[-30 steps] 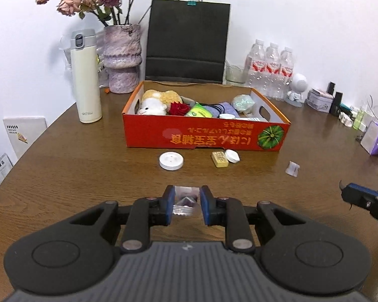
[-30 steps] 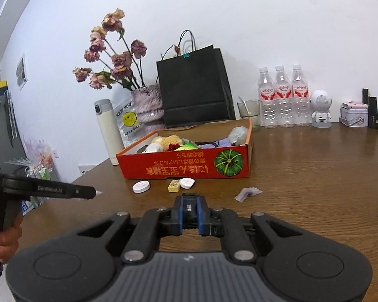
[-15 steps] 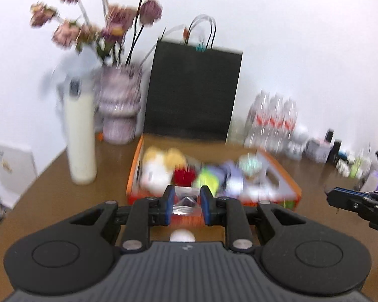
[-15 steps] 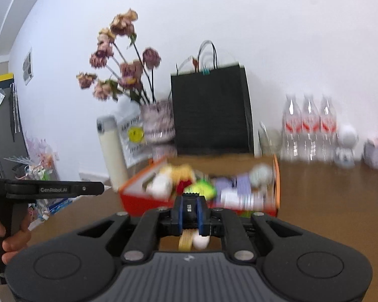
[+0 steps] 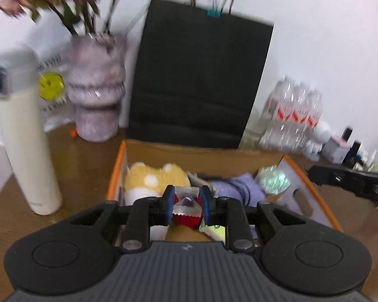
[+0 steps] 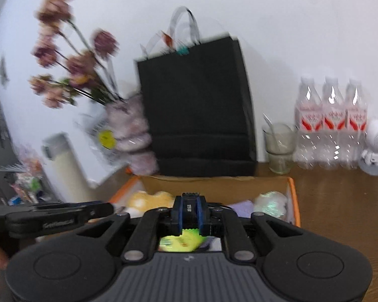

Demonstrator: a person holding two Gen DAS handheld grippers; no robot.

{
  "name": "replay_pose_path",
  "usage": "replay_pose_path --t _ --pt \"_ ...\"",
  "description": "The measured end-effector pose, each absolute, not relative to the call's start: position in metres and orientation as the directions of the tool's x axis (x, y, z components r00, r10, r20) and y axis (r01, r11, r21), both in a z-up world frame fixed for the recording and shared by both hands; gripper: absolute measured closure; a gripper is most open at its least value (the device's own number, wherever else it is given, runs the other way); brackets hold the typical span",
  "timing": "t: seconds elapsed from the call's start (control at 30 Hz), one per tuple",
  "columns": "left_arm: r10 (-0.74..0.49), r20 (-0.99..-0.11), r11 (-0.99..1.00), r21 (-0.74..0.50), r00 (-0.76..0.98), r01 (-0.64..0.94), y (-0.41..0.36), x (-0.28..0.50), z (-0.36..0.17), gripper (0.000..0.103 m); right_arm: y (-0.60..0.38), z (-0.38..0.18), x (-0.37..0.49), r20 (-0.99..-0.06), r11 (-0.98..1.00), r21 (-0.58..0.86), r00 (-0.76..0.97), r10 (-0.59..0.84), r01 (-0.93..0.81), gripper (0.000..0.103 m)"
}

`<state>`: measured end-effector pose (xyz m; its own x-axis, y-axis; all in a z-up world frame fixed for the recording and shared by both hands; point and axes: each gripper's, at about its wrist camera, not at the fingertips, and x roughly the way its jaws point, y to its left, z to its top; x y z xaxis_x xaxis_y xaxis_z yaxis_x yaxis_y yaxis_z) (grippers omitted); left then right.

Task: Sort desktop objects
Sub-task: 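Carry both held items over the box and open both tools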

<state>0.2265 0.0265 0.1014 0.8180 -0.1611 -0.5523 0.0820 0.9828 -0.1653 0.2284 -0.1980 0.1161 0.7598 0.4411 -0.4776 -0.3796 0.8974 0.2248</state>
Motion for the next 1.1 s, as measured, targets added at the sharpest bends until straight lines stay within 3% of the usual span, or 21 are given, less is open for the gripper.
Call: replay_pose_path --t 0.2,0.23,0.33,0.4,0.5,0.53,0.57,0.6,0.63,0.73,0.87,1.0,1.1 --pt "-0.152 -0.672 0.988 -0.117 0.725 0.098 0.017 0.269 0.065 0.080 -0.200 0.069 0.310 -0.680 0.935 0.268 0.643 0.353 -0.230 0.090" --pt "-0.155 -0.688 0.988 -0.122 0.709 0.097 0.018 0.272 0.061 0.075 -0.200 0.064 0.318 -0.705 0.940 0.268 0.622 0.342 -0.212 0.089" --pt "-0.181 -0.689 0.983 -0.148 0.702 0.108 0.024 0.270 0.061 0.062 -0.202 0.054 0.328 -0.741 0.948 0.270 0.593 0.316 -0.168 0.076" --pt "-0.181 -0.685 0.983 -0.155 0.706 0.102 0.028 0.266 0.068 0.058 -0.203 0.056 0.327 -0.739 0.946 0.280 0.593 0.320 -0.162 0.060" --pt "-0.168 -0.682 0.984 -0.162 0.712 0.076 0.033 0.261 0.084 0.042 -0.205 0.069 0.319 -0.740 0.952 0.267 0.601 0.302 -0.150 0.038" --pt "-0.152 -0.683 0.986 -0.153 0.715 0.064 0.034 0.259 0.092 0.032 -0.204 0.074 0.317 -0.746 0.955 0.256 0.598 0.295 -0.151 0.034" --pt "-0.130 -0.686 0.989 -0.137 0.716 0.048 0.035 0.257 0.097 0.015 -0.203 0.080 0.314 -0.758 0.959 0.237 0.588 0.283 -0.155 0.022" --pt "-0.103 -0.691 0.993 -0.118 0.716 0.029 0.035 0.255 0.102 0.006 -0.201 0.085 0.312 -0.773 0.964 0.212 0.576 0.266 -0.160 0.011" --pt "-0.079 -0.697 0.995 -0.098 0.713 0.014 0.034 0.252 0.105 0.000 -0.199 0.090 0.308 -0.790 0.970 0.178 0.563 0.241 -0.166 0.009" --pt "-0.021 -0.725 0.999 -0.047 0.688 -0.020 0.031 0.241 0.110 0.000 -0.195 0.102 0.292 -0.824 0.981 0.092 0.540 0.170 -0.169 0.009" --pt "0.076 -0.652 0.995 0.001 0.754 -0.100 0.025 0.210 0.122 0.000 -0.199 0.116 0.258 -0.788 0.980 0.107 0.586 0.187 -0.169 0.009" --pt "0.064 -0.447 0.996 -0.024 0.892 -0.083 0.017 0.161 0.131 0.000 -0.200 0.123 0.203 -0.611 0.960 0.156 0.741 0.280 -0.235 0.007" --pt "0.022 -0.416 0.999 -0.034 0.909 -0.040 0.007 0.140 0.131 0.000 -0.204 0.118 0.173 -0.509 0.964 0.148 0.819 0.266 -0.221 0.005"
